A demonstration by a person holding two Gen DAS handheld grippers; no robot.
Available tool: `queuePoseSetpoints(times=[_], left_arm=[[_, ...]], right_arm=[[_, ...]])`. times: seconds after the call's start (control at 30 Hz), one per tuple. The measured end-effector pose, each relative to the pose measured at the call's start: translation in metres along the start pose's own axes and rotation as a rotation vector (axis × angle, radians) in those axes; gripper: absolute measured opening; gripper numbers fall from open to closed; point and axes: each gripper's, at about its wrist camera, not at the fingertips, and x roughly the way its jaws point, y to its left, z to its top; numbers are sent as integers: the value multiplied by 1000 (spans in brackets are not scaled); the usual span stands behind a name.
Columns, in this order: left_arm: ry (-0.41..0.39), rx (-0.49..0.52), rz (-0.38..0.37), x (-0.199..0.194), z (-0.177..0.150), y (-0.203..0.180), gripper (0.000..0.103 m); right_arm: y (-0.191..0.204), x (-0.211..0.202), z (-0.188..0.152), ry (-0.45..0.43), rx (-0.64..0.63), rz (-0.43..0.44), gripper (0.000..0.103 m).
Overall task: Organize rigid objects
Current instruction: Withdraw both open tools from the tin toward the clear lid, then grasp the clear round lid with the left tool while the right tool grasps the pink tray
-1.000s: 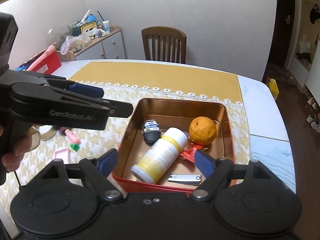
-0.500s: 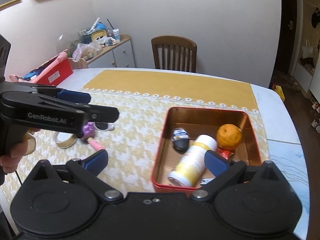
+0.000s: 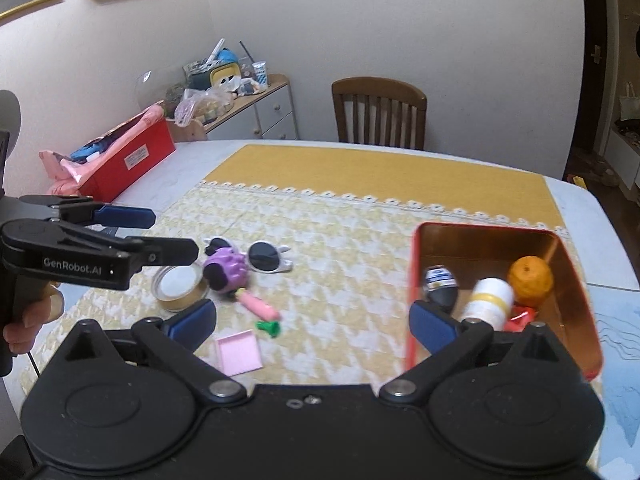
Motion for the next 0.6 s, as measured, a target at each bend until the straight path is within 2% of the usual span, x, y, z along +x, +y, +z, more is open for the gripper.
queuePoseSetpoints(times=[0.4, 0.6], left_arm=[[88, -57, 56, 18, -41, 58, 85], [117, -68, 82, 35, -55, 74, 85]], right_arm=[[45, 40, -17, 97, -18, -6, 103], [59, 65, -25, 148, -31, -23, 103]])
